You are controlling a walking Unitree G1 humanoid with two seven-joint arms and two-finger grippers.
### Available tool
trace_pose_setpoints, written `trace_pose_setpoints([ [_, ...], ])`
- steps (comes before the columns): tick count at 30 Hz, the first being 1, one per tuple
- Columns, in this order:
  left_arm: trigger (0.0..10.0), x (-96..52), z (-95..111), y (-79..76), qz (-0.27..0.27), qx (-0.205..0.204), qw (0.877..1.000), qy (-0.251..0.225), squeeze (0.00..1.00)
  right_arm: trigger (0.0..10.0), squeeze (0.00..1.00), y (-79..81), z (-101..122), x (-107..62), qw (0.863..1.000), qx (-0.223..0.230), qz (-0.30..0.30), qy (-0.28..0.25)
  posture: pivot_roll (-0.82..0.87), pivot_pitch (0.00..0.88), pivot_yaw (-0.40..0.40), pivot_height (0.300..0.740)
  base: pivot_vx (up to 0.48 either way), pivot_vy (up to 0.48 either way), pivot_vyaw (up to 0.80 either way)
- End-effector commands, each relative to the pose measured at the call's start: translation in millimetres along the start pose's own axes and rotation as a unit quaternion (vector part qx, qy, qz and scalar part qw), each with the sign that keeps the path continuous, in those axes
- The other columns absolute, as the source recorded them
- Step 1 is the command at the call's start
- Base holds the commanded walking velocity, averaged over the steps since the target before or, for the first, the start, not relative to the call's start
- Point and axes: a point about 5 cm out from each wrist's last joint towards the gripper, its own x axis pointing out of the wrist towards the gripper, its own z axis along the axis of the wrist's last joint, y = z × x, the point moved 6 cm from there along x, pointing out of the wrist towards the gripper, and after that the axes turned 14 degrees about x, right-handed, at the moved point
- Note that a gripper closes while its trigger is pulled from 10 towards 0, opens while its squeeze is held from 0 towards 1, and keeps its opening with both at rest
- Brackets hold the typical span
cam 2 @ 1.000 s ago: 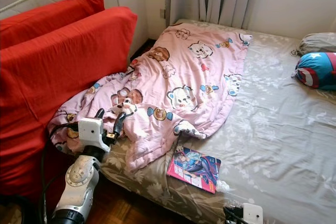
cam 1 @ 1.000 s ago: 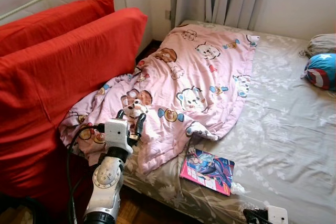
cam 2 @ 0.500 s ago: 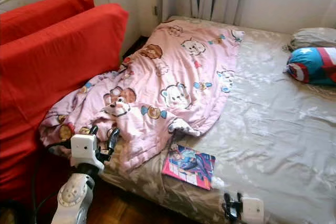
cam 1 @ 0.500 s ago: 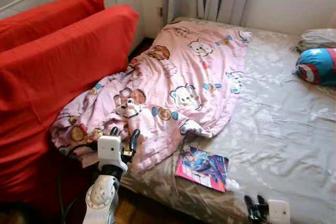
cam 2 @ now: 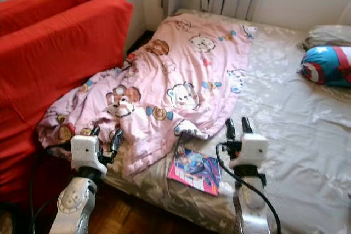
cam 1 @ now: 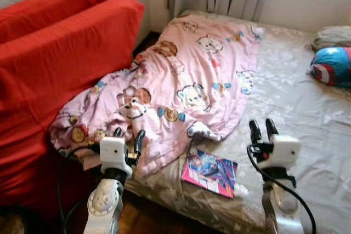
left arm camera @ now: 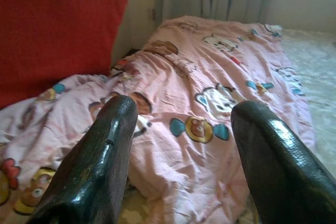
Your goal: Clean up the room
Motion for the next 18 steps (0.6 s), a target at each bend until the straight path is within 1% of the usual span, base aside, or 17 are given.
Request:
trace_pose_setpoints([
  [1, 10.0, -4.0, -1.5, 1.4, 0.001, -0.003, 1.000, 0.007, 0.00, 10.0, 0.00, -0.6, 1.6, -3.7, 1.000, 0.003, -0.007, 0.005, -0.01, 0.126, -0.034, 0.740, 0.000, 0.000, 0.00],
  [3, 10.0, -4.3, -1.9, 2.0, 0.001, -0.004, 1.000, 0.009, 0.00, 10.0, 0.00, -6.1, -3.2, -7.9, 1.000, 0.009, -0.023, 0.017, -0.02, 0.128, -0.033, 0.740, 0.000, 0.000, 0.00],
  [4, 10.0, -4.3, -1.9, 2.0, 0.001, -0.004, 1.000, 0.009, 0.00, 10.0, 0.00, -6.1, -3.2, -7.9, 1.000, 0.009, -0.023, 0.017, -0.02, 0.128, -0.033, 0.740, 0.000, 0.000, 0.00],
  [6, 10.0, -1.8, -3.5, 0.0, -0.006, -0.003, 1.000, 0.011, 0.00, 10.0, 0.00, -10.2, -10.0, -5.4, 0.999, 0.013, -0.041, 0.029, -0.02, 0.130, -0.026, 0.740, 0.000, 0.000, 0.00],
  [8, 10.0, -1.1, -3.8, -0.1, -0.008, 0.000, 1.000, 0.011, 0.00, 10.0, 0.00, -9.9, -10.6, -3.1, 0.999, 0.011, -0.043, 0.031, -0.03, 0.131, -0.024, 0.740, 0.000, 0.000, 0.00],
  [9, 10.0, -0.8, -4.3, 0.8, -0.009, 0.001, 1.000, 0.013, 0.00, 10.0, 0.00, -7.8, -10.7, 1.7, 0.998, 0.009, -0.043, 0.037, -0.04, 0.133, -0.024, 0.740, 0.000, 0.000, 0.00],
  [11, 10.0, -0.8, -5.1, 1.5, -0.009, 0.002, 1.000, 0.015, 0.00, 10.0, 0.00, -7.6, -11.6, 3.2, 0.998, 0.008, -0.045, 0.043, -0.03, 0.134, -0.024, 0.740, 0.000, 0.000, 0.00],
  [14, 10.0, -1.9, -7.3, 1.0, -0.012, 0.004, 1.000, 0.021, 0.00, 10.0, 0.00, -8.5, -16.1, 2.5, 0.996, 0.004, -0.055, 0.067, -0.03, 0.135, -0.027, 0.725, 0.000, 0.000, 0.00],
  [18, 10.0, -2.2, -6.5, -0.9, -0.015, 0.002, 1.000, 0.021, 0.00, 10.0, 0.00, -4.8, -17.5, 1.0, 0.996, 0.002, -0.051, 0.075, -0.03, 0.138, -0.029, 0.705, 0.000, 0.000, 0.00],
])
